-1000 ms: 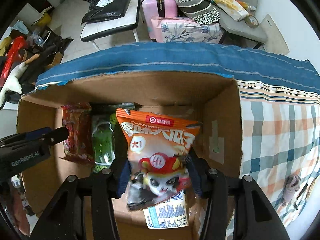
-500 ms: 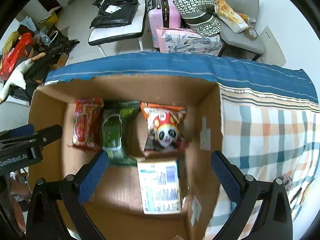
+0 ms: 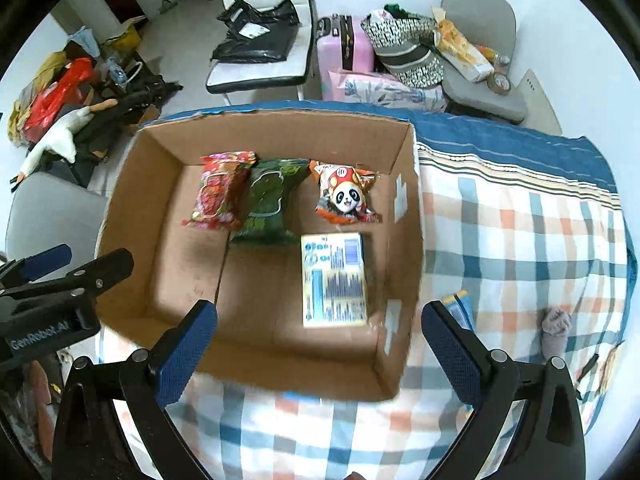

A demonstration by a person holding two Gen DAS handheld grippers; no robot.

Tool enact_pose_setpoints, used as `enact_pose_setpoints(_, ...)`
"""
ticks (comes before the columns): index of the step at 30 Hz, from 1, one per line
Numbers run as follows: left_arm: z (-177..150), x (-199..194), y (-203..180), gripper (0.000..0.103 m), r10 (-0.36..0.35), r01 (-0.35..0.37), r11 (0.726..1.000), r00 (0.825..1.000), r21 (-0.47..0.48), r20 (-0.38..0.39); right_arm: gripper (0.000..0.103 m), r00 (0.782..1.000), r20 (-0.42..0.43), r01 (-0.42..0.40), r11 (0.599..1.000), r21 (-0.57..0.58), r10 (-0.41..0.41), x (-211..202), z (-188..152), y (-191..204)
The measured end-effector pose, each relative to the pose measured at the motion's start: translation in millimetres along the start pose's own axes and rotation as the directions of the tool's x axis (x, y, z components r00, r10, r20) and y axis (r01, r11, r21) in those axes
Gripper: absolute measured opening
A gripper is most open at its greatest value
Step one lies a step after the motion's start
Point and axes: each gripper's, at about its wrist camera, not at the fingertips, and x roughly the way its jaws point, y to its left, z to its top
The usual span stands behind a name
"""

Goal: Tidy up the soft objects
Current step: 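Carry both bags into the box and open both tools to release them, then grasp the blue toothpaste tube with the left tool while the right tool grasps the lilac sock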

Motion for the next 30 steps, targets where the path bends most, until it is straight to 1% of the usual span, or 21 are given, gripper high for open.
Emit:
enact_pose_setpoints(5,-27,-32,-4,0.097,0.02,-0.02,1.0,0.998,-0.005,0.054,0.103,0.999,0.043,-0.014,1.0,-0.027,0.015,-36,-28,1)
enact_pose_setpoints(7,-36,-46,-5,0.097,0.008,-0.007,1.0,0.998,-0.013,0.067,0.103,0.998,0.055,-0.01,0.999,-0.037,0.012,-46,-37,-2)
enact_pose_setpoints(11,-49,-64,-10,0.097,0.017,-0.017,1.0,0.996,-0.008,0.091,0.103,0.997,0.068,-0.043,0.998,-0.037,0.046,-64,-54,-7)
enact_pose_setpoints(16,-61,-83,-23,0.097,0.028,-0.028,1.0,0.993,-0.003,0.114,0.103,0.993,0.094,-0.072,0.996,-0.046,0.077,-83,-67,-11)
enact_pose_setpoints(20,-67,-93,-36,0.097,0.024,-0.022,1.0,0.992,-0.014,0.125,0.103,0.988,0.111,-0.1,0.994,-0.041,0.104,-93,-74,-22)
enact_pose_setpoints(24,-71,-100,-66,0.097,0.004,-0.005,1.0,0.99,0.006,0.142,0.103,0.985,0.126,-0.121,0.993,-0.013,0.121,-101,-81,-49)
enact_pose_setpoints(26,-72,-100,-86,0.097,-0.021,0.017,1.0,0.99,0.026,0.138,0.103,0.984,0.138,-0.116,0.993,0.022,0.112,-106,-87,-74)
enact_pose_setpoints(28,-72,-96,-118,0.097,-0.052,0.044,0.997,0.991,0.062,0.125,0.103,0.985,0.145,-0.105,0.992,0.065,0.095,-111,-94,-102)
enact_pose_setpoints(30,-70,-91,-144,0.097,-0.08,0.07,0.993,0.991,0.09,0.109,0.103,0.987,0.147,-0.08,0.989,0.123,0.062,-113,-101,-141)
